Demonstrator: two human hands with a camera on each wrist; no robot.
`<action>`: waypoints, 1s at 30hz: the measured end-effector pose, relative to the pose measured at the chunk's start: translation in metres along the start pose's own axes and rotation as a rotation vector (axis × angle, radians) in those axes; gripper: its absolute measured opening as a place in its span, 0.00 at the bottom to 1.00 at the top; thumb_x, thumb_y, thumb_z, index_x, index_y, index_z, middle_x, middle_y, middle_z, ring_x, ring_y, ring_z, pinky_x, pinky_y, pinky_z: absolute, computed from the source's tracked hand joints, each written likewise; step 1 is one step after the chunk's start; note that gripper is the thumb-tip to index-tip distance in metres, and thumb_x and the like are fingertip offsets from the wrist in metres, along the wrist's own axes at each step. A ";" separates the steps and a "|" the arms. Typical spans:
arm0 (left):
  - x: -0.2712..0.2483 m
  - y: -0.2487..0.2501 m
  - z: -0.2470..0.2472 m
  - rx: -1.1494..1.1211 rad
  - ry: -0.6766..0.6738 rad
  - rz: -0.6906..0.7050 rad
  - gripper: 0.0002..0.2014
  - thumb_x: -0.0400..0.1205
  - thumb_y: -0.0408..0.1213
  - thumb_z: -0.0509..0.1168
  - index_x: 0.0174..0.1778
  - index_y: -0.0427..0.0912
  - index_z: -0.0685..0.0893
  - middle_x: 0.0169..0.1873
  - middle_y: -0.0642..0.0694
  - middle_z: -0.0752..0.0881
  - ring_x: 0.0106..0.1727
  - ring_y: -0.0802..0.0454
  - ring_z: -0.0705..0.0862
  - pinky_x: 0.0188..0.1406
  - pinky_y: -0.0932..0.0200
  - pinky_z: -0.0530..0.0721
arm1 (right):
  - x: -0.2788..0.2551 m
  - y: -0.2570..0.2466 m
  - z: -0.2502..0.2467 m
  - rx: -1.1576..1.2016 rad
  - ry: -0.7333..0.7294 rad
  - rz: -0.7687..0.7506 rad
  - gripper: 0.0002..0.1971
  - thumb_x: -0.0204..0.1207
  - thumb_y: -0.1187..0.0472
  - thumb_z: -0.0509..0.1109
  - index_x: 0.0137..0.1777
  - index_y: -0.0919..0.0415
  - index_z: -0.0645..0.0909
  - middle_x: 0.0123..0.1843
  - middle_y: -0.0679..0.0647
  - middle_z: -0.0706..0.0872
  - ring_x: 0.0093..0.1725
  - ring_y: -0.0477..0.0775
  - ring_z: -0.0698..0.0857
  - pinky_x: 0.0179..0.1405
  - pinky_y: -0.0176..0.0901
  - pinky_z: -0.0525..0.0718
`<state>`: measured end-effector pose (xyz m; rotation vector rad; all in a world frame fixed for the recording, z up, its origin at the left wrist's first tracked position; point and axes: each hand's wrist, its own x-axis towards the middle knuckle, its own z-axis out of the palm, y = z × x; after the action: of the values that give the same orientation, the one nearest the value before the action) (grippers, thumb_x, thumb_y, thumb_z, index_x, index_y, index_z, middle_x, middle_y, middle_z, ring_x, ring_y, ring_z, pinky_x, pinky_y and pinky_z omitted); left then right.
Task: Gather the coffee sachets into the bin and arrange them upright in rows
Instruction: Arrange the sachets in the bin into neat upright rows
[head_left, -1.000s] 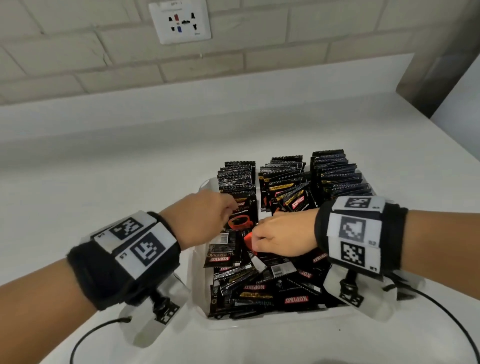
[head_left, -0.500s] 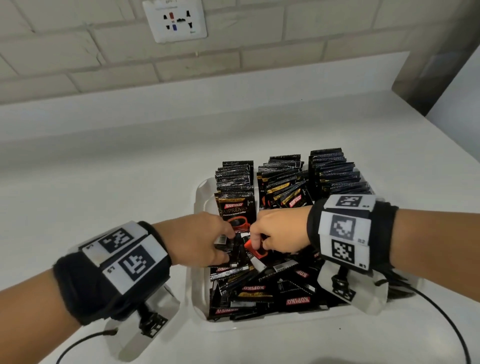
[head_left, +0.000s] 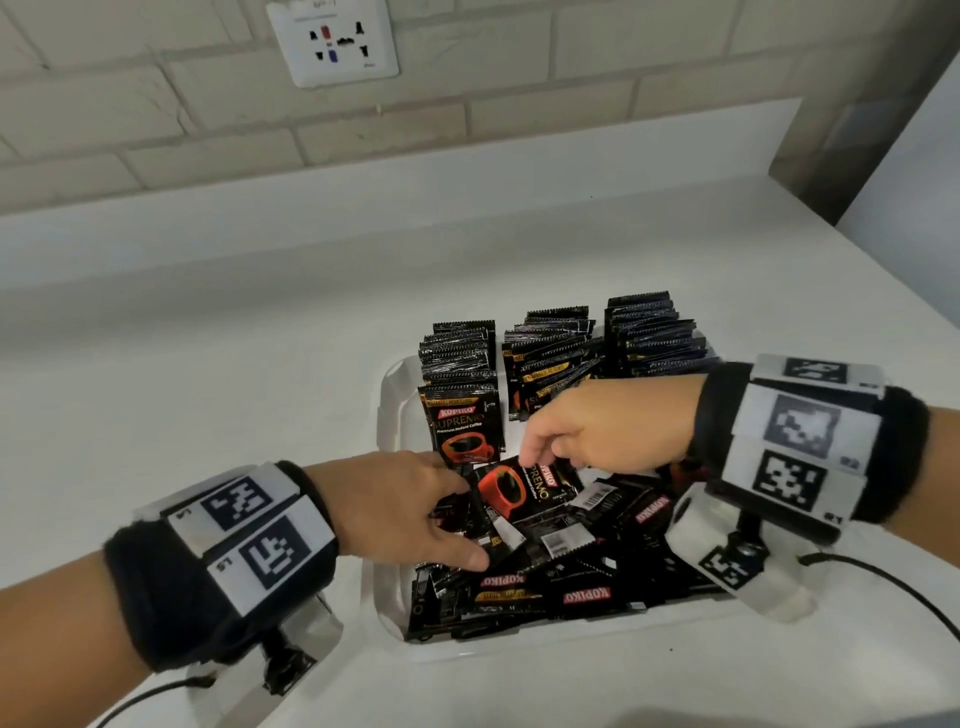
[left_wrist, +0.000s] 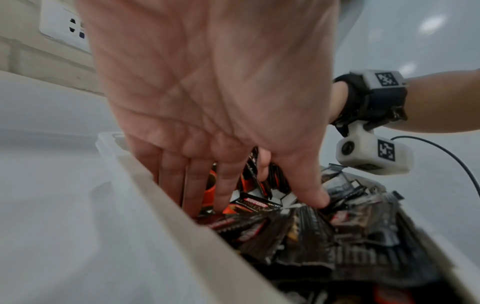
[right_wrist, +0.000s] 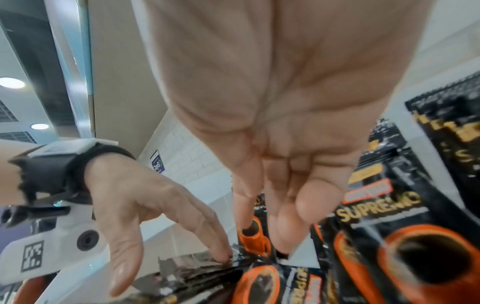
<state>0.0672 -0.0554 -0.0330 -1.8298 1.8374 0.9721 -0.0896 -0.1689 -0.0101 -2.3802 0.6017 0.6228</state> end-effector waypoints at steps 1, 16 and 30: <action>0.000 0.001 0.001 0.015 -0.003 -0.006 0.42 0.74 0.67 0.59 0.81 0.48 0.60 0.75 0.53 0.66 0.73 0.55 0.70 0.74 0.58 0.68 | -0.003 0.002 0.002 -0.025 -0.025 0.012 0.18 0.85 0.65 0.53 0.70 0.52 0.75 0.68 0.50 0.79 0.59 0.45 0.80 0.55 0.26 0.76; -0.009 0.015 0.009 -0.114 -0.075 0.014 0.50 0.67 0.69 0.65 0.82 0.55 0.52 0.78 0.58 0.61 0.76 0.58 0.65 0.73 0.66 0.62 | -0.033 0.018 0.020 -0.080 -0.134 -0.033 0.22 0.78 0.39 0.55 0.69 0.43 0.74 0.65 0.40 0.79 0.61 0.39 0.77 0.66 0.38 0.74; -0.012 0.011 0.017 -0.281 0.027 0.115 0.08 0.81 0.38 0.55 0.52 0.50 0.77 0.35 0.49 0.80 0.30 0.58 0.74 0.30 0.68 0.73 | -0.046 0.027 0.027 0.034 -0.104 -0.017 0.32 0.63 0.36 0.73 0.68 0.39 0.71 0.52 0.29 0.72 0.53 0.33 0.74 0.58 0.31 0.74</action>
<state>0.0544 -0.0360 -0.0337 -1.9177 1.9207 1.3114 -0.1478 -0.1586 -0.0148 -2.3031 0.5419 0.7185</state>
